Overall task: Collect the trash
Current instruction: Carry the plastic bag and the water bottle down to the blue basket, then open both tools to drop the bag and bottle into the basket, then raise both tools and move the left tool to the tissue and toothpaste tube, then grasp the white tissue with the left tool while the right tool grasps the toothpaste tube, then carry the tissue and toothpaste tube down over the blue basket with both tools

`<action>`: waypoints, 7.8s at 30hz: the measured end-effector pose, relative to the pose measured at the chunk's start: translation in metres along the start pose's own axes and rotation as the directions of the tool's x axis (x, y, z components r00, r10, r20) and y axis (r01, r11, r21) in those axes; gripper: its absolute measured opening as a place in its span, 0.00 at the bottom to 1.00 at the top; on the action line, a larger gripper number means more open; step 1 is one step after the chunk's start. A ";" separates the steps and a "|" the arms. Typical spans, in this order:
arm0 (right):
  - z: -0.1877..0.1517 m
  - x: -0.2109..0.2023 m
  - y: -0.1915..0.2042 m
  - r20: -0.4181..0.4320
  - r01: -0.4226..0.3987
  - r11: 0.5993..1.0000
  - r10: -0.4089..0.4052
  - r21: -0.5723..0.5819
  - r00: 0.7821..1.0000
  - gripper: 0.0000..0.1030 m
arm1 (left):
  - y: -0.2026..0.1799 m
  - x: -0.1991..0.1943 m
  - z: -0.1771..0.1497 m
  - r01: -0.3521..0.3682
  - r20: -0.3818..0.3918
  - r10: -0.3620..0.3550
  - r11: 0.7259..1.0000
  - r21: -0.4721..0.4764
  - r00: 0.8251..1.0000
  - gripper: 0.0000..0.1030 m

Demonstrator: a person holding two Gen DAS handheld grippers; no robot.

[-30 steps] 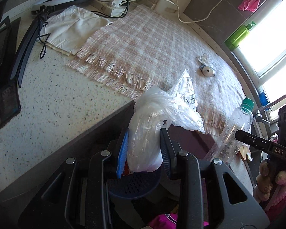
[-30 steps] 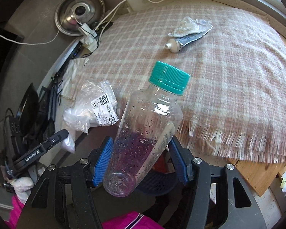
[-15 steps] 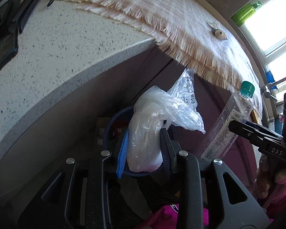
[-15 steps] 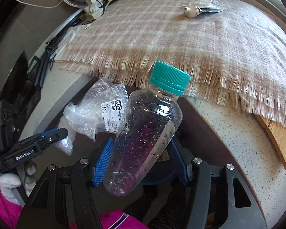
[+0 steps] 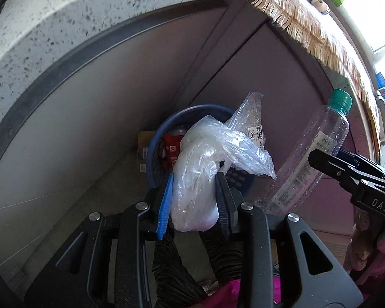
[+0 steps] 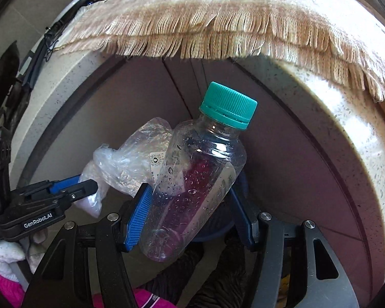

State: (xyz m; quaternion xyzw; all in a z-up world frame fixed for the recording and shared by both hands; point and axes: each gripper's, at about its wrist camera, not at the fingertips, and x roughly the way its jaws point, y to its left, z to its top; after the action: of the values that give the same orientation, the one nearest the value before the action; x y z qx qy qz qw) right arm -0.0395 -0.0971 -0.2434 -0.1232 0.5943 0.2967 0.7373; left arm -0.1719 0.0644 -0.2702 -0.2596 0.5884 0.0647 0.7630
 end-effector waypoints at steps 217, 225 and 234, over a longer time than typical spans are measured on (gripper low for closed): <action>0.300 -0.052 -0.182 0.154 -0.230 0.959 0.205 0.167 0.967 0.02 | -0.204 0.015 0.354 0.100 0.190 -0.124 0.986 0.135 0.974 0.07; 0.280 -0.068 -0.171 0.170 -0.204 0.970 0.181 0.131 0.969 0.02 | -0.177 -0.023 0.313 0.067 0.230 -0.097 0.989 0.133 0.968 0.07; 0.251 -0.082 -0.160 0.170 -0.200 0.974 0.180 0.108 0.969 0.02 | -0.176 -0.053 0.275 0.046 0.288 -0.074 0.994 0.102 0.955 0.07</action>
State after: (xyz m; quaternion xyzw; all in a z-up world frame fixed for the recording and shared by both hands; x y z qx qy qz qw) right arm 0.2464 -0.1137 -0.1270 0.0046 0.5598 0.3372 0.7569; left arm 0.1211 0.0542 -0.1172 -0.2287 0.4638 0.0513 0.8544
